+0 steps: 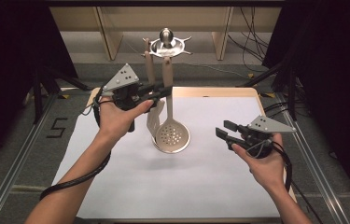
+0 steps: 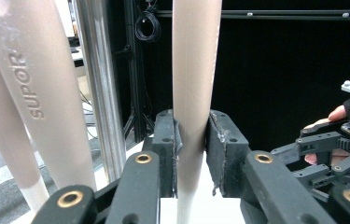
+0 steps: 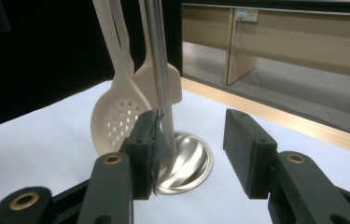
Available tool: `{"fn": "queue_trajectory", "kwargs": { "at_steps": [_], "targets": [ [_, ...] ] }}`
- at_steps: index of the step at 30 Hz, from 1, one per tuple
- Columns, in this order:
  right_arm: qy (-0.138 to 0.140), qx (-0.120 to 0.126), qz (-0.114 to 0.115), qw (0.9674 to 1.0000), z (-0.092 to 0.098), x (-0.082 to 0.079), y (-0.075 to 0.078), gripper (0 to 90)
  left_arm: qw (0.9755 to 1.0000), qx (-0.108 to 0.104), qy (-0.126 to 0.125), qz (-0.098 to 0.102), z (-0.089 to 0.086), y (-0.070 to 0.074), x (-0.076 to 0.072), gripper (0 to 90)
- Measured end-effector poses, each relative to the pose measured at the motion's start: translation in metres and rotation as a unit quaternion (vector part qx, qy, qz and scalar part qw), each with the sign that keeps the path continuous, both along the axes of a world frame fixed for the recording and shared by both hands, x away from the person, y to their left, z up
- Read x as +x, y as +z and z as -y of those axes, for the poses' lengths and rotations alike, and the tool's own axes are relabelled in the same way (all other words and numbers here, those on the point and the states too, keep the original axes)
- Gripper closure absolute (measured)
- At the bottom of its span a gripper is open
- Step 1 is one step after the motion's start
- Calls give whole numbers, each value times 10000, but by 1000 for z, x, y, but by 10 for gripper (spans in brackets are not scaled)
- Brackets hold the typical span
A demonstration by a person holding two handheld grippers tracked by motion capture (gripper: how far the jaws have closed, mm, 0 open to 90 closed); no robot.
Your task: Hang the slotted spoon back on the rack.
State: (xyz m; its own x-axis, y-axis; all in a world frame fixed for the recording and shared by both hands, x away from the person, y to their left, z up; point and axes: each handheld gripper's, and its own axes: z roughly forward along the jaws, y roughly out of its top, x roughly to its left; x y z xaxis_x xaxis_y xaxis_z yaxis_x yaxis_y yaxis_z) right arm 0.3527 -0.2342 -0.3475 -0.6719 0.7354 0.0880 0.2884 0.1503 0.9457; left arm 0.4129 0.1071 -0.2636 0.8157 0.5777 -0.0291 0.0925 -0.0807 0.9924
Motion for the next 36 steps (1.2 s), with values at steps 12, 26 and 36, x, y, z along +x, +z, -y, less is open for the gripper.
{"fn": "queue_trajectory", "kwargs": {
  "at_steps": [12,26,36],
  "targets": [
    [46,-46,71,10000,2,2,0,567,10000,-12,1,-41,-1,-1,4,734],
    [57,-21,80,9999,3,2,-1,568,10000,-49,28,-66,1,-2,8,732],
    [21,20,8,10000,2,1,-1,568,10000,-41,53,-60,1,-4,11,729]
  ]
}}
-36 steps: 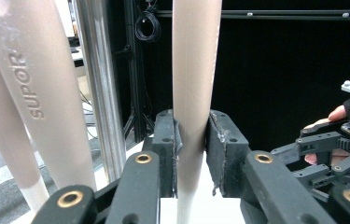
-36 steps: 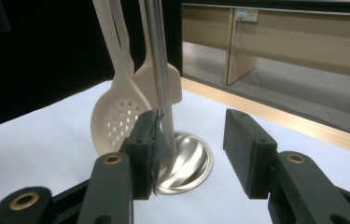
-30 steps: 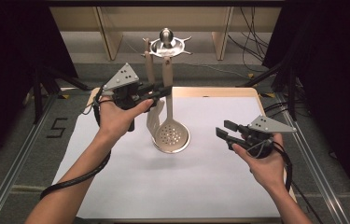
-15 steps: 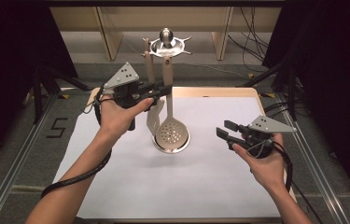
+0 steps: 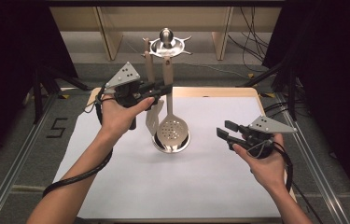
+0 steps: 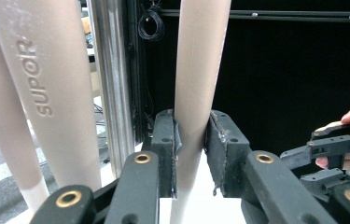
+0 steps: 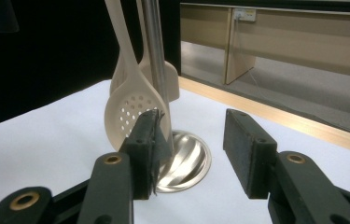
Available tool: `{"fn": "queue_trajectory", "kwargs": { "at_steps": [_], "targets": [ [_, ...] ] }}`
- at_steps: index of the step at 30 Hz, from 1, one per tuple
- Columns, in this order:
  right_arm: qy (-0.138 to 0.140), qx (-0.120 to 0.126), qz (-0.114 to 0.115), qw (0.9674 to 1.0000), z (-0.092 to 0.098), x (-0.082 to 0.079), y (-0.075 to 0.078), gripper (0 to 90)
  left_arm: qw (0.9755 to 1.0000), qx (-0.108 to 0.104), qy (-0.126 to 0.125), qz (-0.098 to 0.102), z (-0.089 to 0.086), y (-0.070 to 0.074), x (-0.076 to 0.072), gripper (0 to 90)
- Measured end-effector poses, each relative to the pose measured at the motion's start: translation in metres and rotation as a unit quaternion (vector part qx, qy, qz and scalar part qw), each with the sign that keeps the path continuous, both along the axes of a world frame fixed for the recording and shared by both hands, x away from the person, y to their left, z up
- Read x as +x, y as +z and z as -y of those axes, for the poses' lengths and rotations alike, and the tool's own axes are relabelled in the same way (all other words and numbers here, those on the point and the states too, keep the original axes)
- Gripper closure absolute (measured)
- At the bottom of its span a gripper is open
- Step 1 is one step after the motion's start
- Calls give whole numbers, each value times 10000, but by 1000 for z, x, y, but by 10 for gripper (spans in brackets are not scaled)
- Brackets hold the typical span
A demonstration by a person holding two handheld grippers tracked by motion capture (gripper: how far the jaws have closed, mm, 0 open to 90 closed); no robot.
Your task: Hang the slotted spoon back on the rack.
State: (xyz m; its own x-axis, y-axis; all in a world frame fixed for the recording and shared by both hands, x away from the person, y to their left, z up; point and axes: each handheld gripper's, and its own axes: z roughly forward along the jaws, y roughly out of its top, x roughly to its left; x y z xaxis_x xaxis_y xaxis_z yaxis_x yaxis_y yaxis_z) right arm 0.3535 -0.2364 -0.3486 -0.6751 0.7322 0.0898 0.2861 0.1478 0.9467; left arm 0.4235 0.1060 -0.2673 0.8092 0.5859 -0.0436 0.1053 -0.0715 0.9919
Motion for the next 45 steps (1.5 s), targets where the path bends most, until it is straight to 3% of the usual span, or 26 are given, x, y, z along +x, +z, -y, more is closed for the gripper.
{"fn": "queue_trajectory", "kwargs": {
  "at_steps": [5,13,15,17,24,25,37,39,40,45],
  "targets": [
    [-73,-1,6,10000,0,-1,-1,568,10000,-14,24,-16,0,-1,0,725],
    [32,-54,71,10000,1,1,-1,565,9999,41,110,77,-1,-3,-4,683],
    [-7,-66,26,10000,1,1,-1,562,9998,36,123,128,-2,-4,-6,670],
    [-11,-72,51,10000,2,1,-1,561,9986,264,104,438,-6,-3,-3,660],
    [24,-39,52,10000,2,1,-1,557,9973,360,224,602,-11,-3,-9,629],
    [15,-51,43,10000,2,1,-1,556,9991,96,300,285,-10,-5,-15,628],
    [-59,-50,37,10000,4,1,-1,553,9973,84,515,511,-23,-11,-31,613],
    [-79,-123,186,9997,6,3,-1,553,9972,82,538,522,-25,-13,-33,611],
    [-41,-11,29,10000,5,2,-1,553,9971,80,562,512,-27,-15,-35,611],
    [-103,0,-25,9999,4,1,-1,553,9968,77,600,526,-34,-22,-40,609]
  ]
}}
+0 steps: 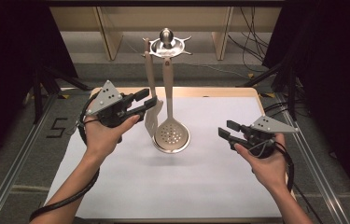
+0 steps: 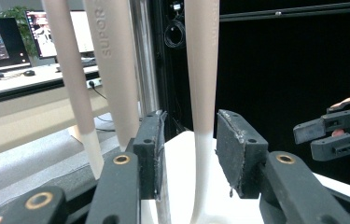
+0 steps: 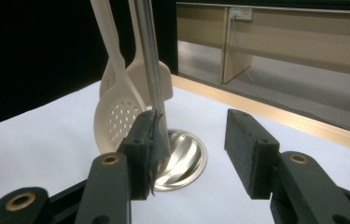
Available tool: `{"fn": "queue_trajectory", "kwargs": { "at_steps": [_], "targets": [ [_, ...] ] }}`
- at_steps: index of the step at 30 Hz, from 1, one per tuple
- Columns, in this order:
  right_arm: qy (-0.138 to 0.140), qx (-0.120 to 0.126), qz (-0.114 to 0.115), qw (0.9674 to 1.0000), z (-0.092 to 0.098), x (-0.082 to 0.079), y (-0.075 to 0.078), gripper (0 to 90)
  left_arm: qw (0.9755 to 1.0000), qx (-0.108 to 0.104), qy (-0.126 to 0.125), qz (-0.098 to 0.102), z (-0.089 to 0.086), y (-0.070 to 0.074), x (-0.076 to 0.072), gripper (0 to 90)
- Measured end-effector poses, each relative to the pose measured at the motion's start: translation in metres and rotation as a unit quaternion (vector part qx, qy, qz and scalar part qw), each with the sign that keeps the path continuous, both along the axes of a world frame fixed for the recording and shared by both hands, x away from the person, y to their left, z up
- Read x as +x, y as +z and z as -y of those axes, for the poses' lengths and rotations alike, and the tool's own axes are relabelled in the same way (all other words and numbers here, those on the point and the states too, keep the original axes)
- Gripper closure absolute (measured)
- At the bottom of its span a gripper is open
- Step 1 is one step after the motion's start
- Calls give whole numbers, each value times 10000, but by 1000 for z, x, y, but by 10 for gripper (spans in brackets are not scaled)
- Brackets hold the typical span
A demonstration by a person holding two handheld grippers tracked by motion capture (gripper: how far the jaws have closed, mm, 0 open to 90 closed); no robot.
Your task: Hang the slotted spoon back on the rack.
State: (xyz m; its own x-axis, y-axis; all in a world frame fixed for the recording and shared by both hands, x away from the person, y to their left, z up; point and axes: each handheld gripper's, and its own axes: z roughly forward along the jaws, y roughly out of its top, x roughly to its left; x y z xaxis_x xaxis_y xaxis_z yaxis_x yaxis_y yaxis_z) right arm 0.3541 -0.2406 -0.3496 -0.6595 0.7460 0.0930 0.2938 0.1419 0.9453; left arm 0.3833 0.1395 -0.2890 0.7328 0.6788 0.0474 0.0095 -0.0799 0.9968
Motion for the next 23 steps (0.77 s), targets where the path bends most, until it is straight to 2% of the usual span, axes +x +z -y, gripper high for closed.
{"fn": "queue_trajectory", "kwargs": {
  "at_steps": [1,7,13,23],
  "targets": [
    [65,-37,69,9999,0,2,0,553,10000,9,14,7,-1,-1,-1,608],
    [53,-86,111,9999,1,2,0,553,10000,5,68,10,-6,-7,-6,604],
    [35,8,6,10000,0,1,-1,553,9999,-70,110,-44,-9,-14,-7,600],
    [6,16,-15,10000,1,2,-1,546,9999,-78,132,-59,-10,-15,-7,595]
  ]
}}
